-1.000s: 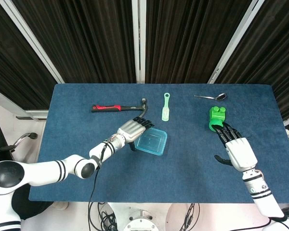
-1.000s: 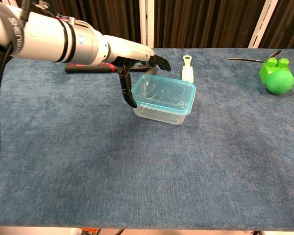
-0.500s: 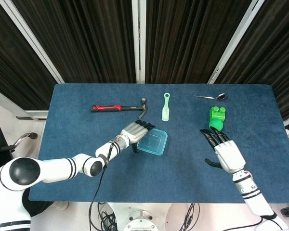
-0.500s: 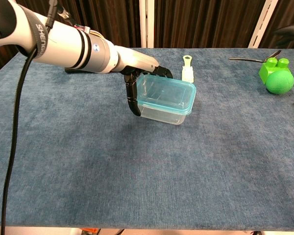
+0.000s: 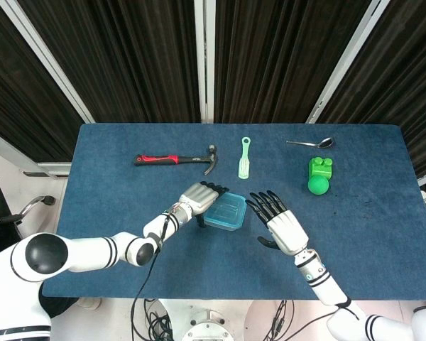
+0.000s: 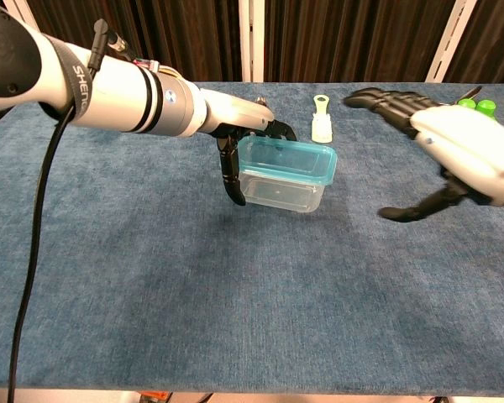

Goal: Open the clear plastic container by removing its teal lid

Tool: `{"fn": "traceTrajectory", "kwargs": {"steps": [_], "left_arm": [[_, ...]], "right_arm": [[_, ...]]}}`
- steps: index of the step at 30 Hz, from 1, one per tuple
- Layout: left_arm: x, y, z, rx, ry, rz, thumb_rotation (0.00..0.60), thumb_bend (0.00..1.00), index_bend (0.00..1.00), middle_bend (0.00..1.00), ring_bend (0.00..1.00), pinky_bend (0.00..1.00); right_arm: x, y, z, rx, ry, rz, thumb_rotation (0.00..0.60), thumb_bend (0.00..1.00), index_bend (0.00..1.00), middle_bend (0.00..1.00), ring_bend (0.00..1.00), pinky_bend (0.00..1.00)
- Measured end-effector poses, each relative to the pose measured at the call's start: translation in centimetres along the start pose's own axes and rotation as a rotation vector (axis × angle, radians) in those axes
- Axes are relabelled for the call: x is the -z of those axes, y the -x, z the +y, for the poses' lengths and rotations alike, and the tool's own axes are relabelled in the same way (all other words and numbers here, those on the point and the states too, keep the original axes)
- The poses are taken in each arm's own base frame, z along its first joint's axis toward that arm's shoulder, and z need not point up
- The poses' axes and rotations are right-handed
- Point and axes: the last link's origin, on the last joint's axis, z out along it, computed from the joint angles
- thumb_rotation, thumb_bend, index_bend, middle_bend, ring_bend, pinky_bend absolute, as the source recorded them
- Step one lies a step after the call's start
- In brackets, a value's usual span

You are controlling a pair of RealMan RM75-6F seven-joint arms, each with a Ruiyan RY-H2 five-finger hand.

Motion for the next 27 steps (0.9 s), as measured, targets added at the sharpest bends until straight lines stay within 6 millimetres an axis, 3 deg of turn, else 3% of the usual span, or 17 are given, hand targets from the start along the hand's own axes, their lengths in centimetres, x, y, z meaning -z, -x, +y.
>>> {"fn": "traceTrajectory", "kwargs": {"steps": [18,27], "left_arm": [[1.1,1.5,1.3,0.011,0.015,0.077,0.600,0.00,0.06,0.16,0.09,0.17],[2.0,1.7,1.3,0.011,0.017,0.033,0.600,0.00,0.00,0.01,0.00,0.14]], "right_arm": [[-2.1,0.7,-1.6,-0.098,-0.058,0.038,0.600,0.04,0.00,0.00,0.00,0.00],[-2.0,1.0,-2.1,-0.111,-0.083,0.044,0.600,0.04,0.00,0.00,0.00,0.00]]}}
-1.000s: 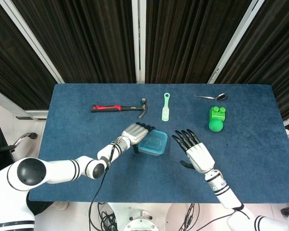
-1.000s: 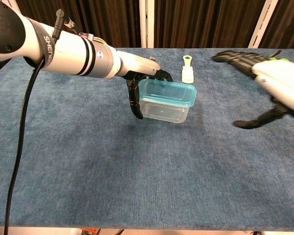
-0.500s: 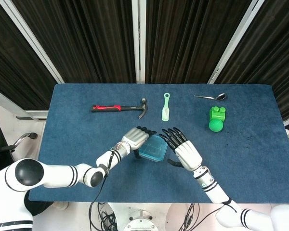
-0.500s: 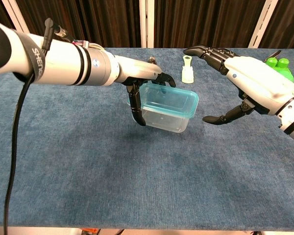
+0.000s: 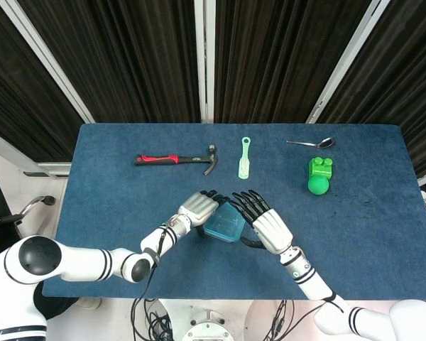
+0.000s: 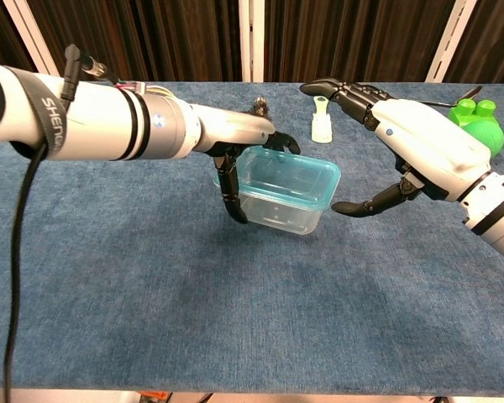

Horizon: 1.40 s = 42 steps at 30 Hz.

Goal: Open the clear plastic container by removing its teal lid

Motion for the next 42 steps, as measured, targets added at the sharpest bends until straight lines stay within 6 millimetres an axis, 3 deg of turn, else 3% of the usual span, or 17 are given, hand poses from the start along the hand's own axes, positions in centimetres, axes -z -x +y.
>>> {"fn": "traceTrajectory", "kwargs": {"steps": [5,9,15,42], "left_arm": [[0.4,-0.3,0.0,-0.023,-0.003,-0.009,0.600,0.00,0.00,0.04,0.00,0.14],[0.4,-0.4,0.0,-0.039,-0.018,-0.011,0.600,0.00,0.10,0.16,0.07,0.15],[0.3,-0.2,0.2,-0.036,-0.035,-0.002,0.600,0.00,0.16,0.23,0.14,0.18],[-0.1,-0.3,0.1,-0.017,-0.066,0.015,0.600,0.00,0.16,0.24,0.14,0.18]], "right_arm": [[0.3,-0.1,0.0,-0.004,-0.002,0.010,0.600,0.04,0.00,0.00,0.00,0.00],[0.3,-0.1,-0.1,-0.014,-0.002,0.014,0.600,0.04,0.00,0.00,0.00,0.00],[0.3,0.2,-0.5,-0.029,-0.017,0.016,0.600,0.04,0.00,0.00,0.00,0.00],[-0.1,1.6,-0.9,-0.035,-0.049,-0.017,0.600,0.04,0.00,0.00,0.00,0.00]]}}
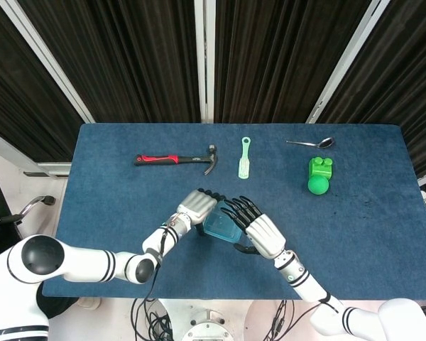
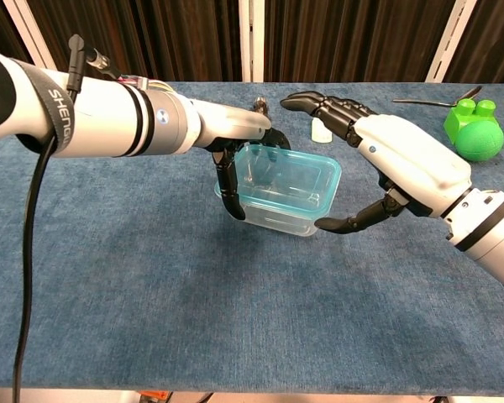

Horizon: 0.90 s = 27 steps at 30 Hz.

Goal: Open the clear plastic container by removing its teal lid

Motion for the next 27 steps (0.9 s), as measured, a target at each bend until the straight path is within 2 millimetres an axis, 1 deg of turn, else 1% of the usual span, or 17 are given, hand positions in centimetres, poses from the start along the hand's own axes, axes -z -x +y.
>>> {"fn": "traceTrajectory", "kwargs": {"steps": [13,27], "left_arm": [[0.1,0.1,-0.1,-0.005,-0.001,0.003,0.600,0.00,0.16,0.24,0.14,0.18],[-0.1,0.3,-0.2,-0.038,-0.011,0.012,0.600,0.00,0.16,0.24,0.14,0.18]], "right_arm": [[-0.5,-0.1,0.2,0.008,0.002,-0.001,0.600,0.04,0.00,0.00,0.00,0.00],[-1.0,-1.2,0.2,0.006,-0.006,0.031,0.600,0.04,0.00,0.00,0.00,0.00]]}}
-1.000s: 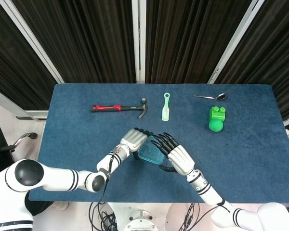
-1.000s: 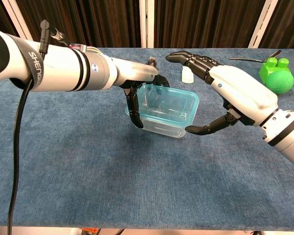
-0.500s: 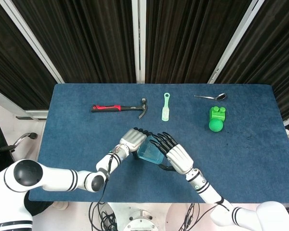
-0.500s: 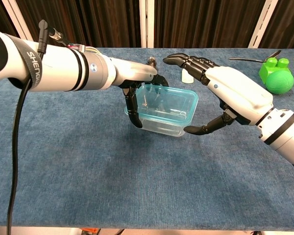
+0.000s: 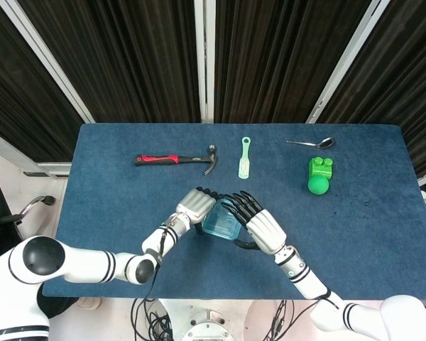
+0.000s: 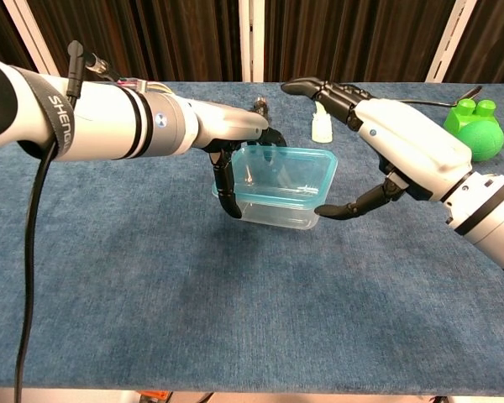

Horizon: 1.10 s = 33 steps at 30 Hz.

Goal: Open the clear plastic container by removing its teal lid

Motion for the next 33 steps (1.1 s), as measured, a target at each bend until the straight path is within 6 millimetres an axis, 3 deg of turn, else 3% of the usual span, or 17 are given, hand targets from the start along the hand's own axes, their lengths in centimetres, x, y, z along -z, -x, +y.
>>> {"fn": "traceTrajectory", "kwargs": {"steps": [15,20,24,33], "left_arm": [[0.0,0.0,0.1,-0.009,-0.004,0.005,0.600,0.00,0.16,0.24,0.14,0.18],[0.2,-0.2,0.1,0.007,0.005,0.003,0.600,0.00,0.14,0.21,0.14,0.18],[0.6,-0.3,0.1,0.028,0.019,-0.012,0.600,0.00,0.12,0.20,0.13,0.18],[1.0,-0.5,0.0,0.056,0.034,-0.019,0.600,0.00,0.04,0.15,0.09,0.18]], "right_arm": [[-0.3,-0.8,0.1,-0.001,-0.005,0.050,0.600,0.08,0.00,0.00,0.00,0.00],[-0.3,-0.7,0.2,0.020,-0.017,0.058,0.600,0.21,0.00,0.06,0.00,0.00],[-0.3,-0.6,0.6,0.047,-0.031,0.072,0.600,0.32,0.08,0.13,0.00,0.02],[-0.6,0.1,1.1,0.053,-0.058,0.096,0.600,0.36,0.25,0.18,0.00,0.09]]}}
